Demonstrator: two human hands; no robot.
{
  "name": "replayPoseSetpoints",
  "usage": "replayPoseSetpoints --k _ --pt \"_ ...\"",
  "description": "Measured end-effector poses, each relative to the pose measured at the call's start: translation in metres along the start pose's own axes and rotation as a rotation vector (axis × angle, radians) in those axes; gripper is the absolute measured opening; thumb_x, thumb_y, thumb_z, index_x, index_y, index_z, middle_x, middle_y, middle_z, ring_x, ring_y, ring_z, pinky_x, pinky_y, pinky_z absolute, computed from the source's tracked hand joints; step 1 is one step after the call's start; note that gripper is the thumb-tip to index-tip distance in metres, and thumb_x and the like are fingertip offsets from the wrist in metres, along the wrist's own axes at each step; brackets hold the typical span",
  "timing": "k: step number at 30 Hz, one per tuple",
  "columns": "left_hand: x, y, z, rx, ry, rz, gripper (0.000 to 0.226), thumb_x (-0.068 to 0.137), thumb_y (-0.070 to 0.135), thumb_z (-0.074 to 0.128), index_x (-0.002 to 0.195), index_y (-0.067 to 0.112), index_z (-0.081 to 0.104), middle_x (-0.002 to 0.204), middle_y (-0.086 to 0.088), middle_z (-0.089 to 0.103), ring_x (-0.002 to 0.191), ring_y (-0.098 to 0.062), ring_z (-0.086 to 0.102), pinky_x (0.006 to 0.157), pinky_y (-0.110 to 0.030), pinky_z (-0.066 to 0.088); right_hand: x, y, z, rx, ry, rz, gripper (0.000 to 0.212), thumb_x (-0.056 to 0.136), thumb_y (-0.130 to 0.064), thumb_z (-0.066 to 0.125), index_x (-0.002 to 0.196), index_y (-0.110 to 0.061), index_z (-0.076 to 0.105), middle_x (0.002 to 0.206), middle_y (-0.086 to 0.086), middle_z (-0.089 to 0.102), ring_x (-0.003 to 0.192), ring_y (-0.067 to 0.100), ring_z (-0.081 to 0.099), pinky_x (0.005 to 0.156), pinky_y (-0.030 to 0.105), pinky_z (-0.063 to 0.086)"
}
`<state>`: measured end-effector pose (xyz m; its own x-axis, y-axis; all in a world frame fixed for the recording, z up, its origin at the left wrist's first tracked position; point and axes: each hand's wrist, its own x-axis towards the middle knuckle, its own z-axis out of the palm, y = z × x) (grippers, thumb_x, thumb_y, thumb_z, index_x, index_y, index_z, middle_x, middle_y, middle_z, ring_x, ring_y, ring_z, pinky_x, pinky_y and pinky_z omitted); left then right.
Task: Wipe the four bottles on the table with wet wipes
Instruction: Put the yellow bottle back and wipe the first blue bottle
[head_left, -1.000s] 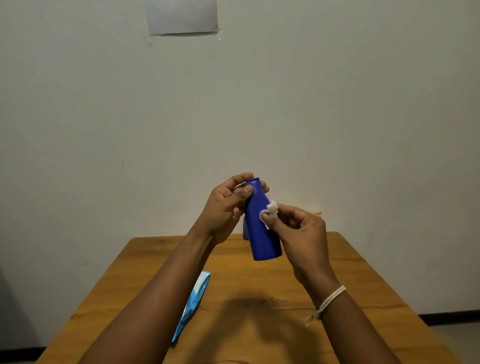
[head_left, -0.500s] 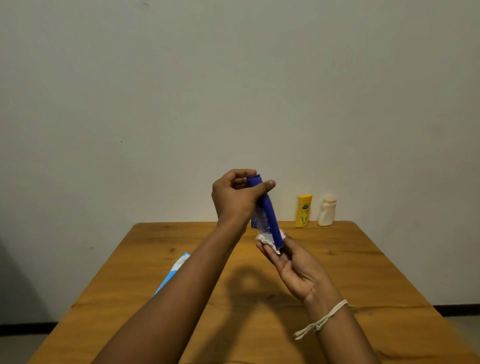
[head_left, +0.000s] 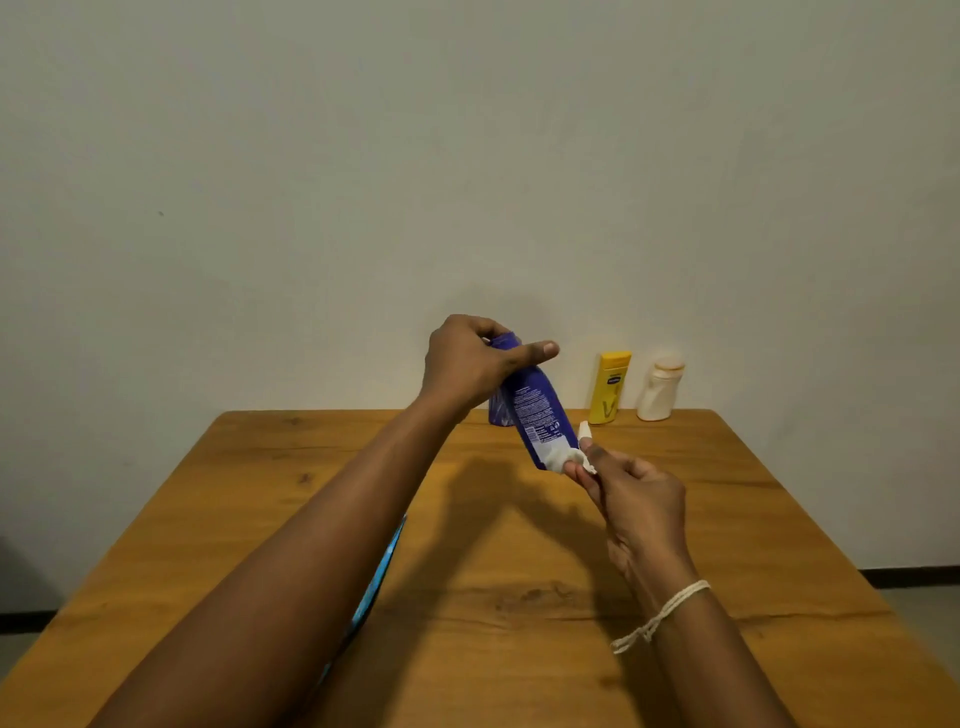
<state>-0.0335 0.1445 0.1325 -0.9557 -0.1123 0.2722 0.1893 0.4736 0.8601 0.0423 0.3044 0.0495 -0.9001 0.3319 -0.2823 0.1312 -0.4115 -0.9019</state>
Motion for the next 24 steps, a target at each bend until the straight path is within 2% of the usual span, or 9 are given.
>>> replayPoseSetpoints --k 5,8,10,14,19,24 --pt "0.045 -0.017 0.017 0.045 -0.168 -0.005 0.048 0.071 0.025 0.089 0.111 0.009 0.069 0.106 -0.003 0.07 0.092 -0.017 0.066 0.063 -0.018 0.051 0.017 0.006 -0.021 -0.044 0.093 -0.081 0.015 0.08 -0.009 0.08 0.094 -0.007 0.075 0.087 0.009 0.079 0.077 0.019 0.078 0.08 0.038 0.061" --pt "0.073 -0.018 0.036 0.143 -0.269 0.081 0.05 0.073 0.01 0.087 0.12 0.01 0.07 0.119 -0.004 0.069 0.104 -0.021 0.065 0.073 -0.025 0.055 0.031 0.014 -0.026 -0.088 0.1 -0.093 0.013 0.081 -0.007 0.078 0.093 -0.007 0.074 0.085 0.009 0.079 0.074 0.018 0.077 0.082 0.04 0.061" --pt "0.092 -0.019 0.055 0.193 -0.303 0.133 0.05 0.077 0.006 0.083 0.124 0.011 0.069 0.126 -0.006 0.067 0.111 -0.023 0.064 0.083 -0.031 0.057 0.042 0.015 -0.025 -0.095 0.085 -0.106 0.014 0.082 -0.007 0.078 0.095 -0.008 0.073 0.087 0.01 0.078 0.073 0.018 0.077 0.078 0.038 0.061" --pt "0.119 -0.034 0.093 0.284 -0.332 0.191 0.046 0.082 0.001 0.077 0.126 0.012 0.067 0.131 -0.006 0.061 0.118 -0.025 0.06 0.091 -0.034 0.057 0.059 0.016 -0.025 -0.132 0.05 -0.155 0.016 0.082 -0.009 0.077 0.098 -0.01 0.073 0.089 0.006 0.078 0.076 0.018 0.077 0.075 0.037 0.062" --pt "0.138 -0.052 0.122 0.296 -0.364 0.21 0.049 0.084 -0.003 0.073 0.129 0.012 0.063 0.135 -0.006 0.059 0.121 -0.025 0.058 0.093 -0.033 0.055 0.072 0.029 -0.035 -0.191 0.054 -0.188 0.013 0.081 -0.007 0.078 0.094 -0.008 0.073 0.082 0.008 0.079 0.072 0.021 0.077 0.075 0.042 0.062" --pt "0.145 -0.066 0.14 0.309 -0.417 0.187 0.05 0.085 -0.006 0.07 0.13 0.013 0.061 0.136 -0.006 0.058 0.123 -0.026 0.057 0.091 -0.031 0.056 0.085 0.04 -0.047 -0.257 0.07 -0.205 0.018 0.078 -0.017 0.081 0.095 -0.017 0.075 0.09 0.004 0.079 0.08 0.018 0.077 0.076 0.043 0.063"
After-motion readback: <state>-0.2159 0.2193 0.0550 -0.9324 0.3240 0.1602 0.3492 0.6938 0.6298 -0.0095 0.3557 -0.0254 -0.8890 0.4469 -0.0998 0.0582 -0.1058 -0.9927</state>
